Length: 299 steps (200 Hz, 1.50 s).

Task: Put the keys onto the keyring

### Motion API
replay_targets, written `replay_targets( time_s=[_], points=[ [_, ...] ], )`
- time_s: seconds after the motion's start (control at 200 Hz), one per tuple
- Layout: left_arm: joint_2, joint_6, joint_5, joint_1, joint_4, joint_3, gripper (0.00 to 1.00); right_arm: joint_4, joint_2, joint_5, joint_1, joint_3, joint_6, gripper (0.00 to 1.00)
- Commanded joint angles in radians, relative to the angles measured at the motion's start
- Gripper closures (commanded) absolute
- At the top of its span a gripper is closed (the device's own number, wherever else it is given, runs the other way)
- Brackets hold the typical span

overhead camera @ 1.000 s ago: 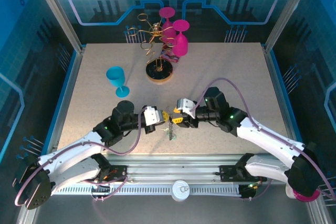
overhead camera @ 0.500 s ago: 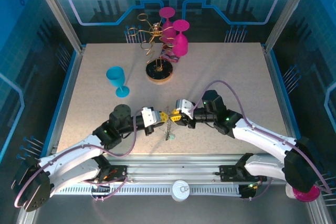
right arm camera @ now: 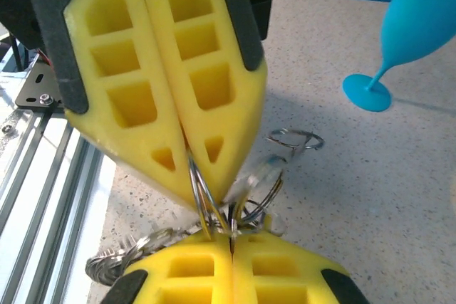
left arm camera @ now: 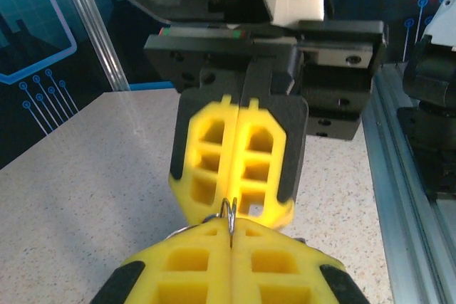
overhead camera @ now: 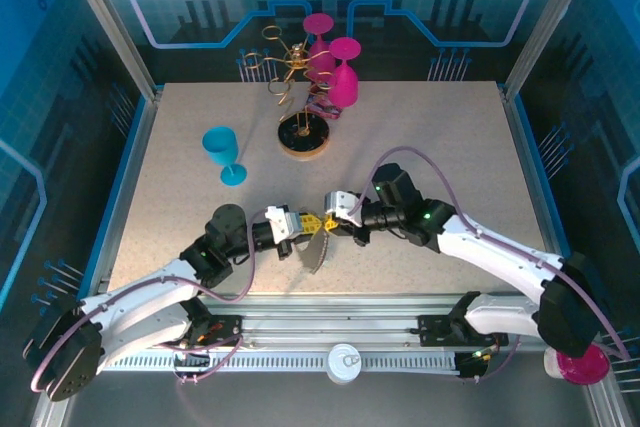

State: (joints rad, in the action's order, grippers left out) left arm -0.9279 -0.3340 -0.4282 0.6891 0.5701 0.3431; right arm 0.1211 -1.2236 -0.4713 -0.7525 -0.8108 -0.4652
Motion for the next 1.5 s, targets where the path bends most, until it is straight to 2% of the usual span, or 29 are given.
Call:
replay_targets(
  time_s=[0.0,0.065,0.225,0.335,0.7,1.166,1.281,1.406,1.491],
  points=[
    [-0.010,0.037,-0.051,-0.001,0.159,0.009,1.00,0.057,-0.042,-0.045,-0.047,-0.054,-0.018,1.00],
    [-0.011,0.030,-0.042,-0.001,0.155,0.007,1.00,0.035,-0.025,-0.036,-0.039,-0.049,0.011,1.00],
    [-0.006,0.004,-0.026,-0.002,0.125,0.005,1.00,-0.060,0.090,-0.037,0.042,0.031,0.096,0.76],
    [-0.006,-0.003,-0.023,-0.003,0.112,0.004,1.00,-0.075,0.157,-0.073,0.089,0.066,0.117,0.73],
    [-0.027,-0.008,-0.031,-0.003,0.121,0.011,1.00,-0.113,0.132,-0.186,0.083,0.048,0.119,0.77],
    [-0.066,0.011,-0.053,-0.003,0.173,0.017,1.00,-0.063,0.061,-0.140,0.054,0.014,0.052,0.76],
    [-0.069,0.012,-0.056,-0.003,0.181,0.017,1.00,-0.047,0.044,-0.135,0.051,0.002,0.035,0.83],
    [-0.077,0.011,-0.054,-0.003,0.181,0.021,1.00,-0.025,0.041,-0.123,0.049,-0.013,0.016,1.00],
    [-0.076,0.008,-0.028,-0.002,0.168,0.020,0.98,0.034,0.039,-0.109,0.048,-0.043,-0.021,1.00]
  ],
)
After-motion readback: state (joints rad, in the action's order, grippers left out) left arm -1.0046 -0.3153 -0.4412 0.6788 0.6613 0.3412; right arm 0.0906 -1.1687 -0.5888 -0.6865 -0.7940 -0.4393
